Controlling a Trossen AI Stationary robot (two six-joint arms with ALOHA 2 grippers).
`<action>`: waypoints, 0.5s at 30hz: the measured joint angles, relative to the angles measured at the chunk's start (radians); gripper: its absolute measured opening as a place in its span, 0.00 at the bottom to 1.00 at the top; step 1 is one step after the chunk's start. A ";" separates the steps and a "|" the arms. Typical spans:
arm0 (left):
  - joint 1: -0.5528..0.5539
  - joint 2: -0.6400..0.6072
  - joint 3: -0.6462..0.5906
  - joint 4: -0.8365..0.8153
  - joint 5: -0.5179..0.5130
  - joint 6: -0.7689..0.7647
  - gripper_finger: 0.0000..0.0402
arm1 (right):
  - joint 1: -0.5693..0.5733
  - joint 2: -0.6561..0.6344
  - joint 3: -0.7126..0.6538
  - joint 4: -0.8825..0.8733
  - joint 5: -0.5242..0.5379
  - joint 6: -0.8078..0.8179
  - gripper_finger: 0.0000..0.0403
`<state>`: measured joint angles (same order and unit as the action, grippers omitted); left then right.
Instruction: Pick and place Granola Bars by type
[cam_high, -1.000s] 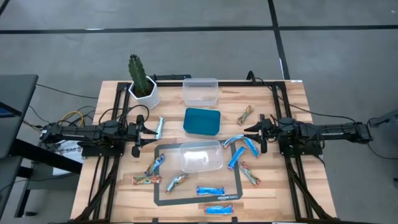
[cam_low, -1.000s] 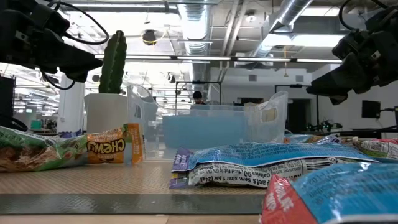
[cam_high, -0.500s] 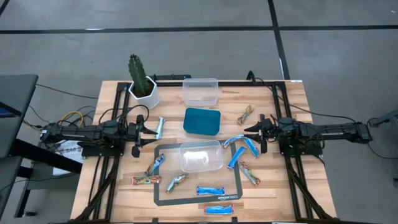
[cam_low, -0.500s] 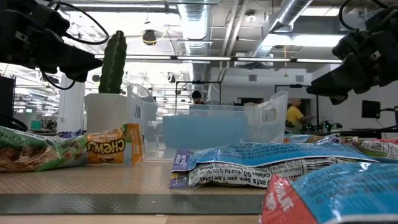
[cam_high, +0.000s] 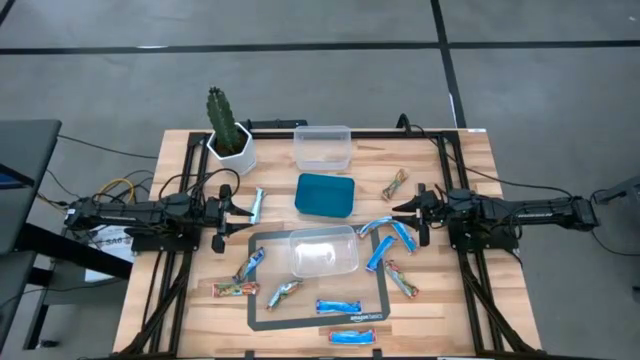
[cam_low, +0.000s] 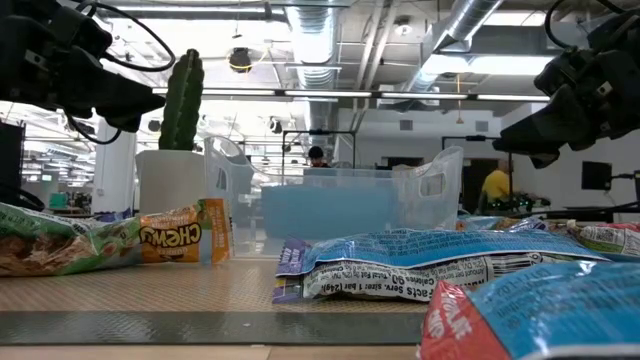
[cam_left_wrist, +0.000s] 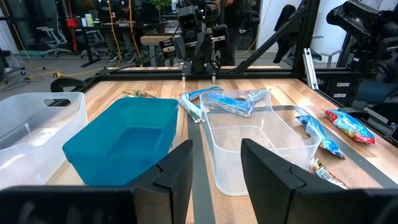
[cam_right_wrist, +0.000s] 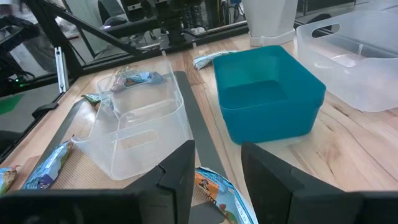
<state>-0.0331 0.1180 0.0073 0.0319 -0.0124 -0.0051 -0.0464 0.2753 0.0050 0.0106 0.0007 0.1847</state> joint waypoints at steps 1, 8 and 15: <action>0.000 0.000 0.000 0.000 0.000 -0.010 0.32 | 0.000 0.000 0.000 0.000 0.000 0.000 0.31; 0.000 0.000 0.000 0.004 -0.028 -0.003 0.32 | 0.000 0.000 0.000 0.000 0.000 0.000 0.31; 0.000 0.038 0.039 -0.062 -0.190 -0.029 0.32 | 0.000 0.000 0.000 0.000 0.000 0.000 0.31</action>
<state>-0.0334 0.1559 0.0459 -0.0298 -0.2026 -0.0339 -0.0465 0.2752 0.0051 0.0106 0.0006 0.1848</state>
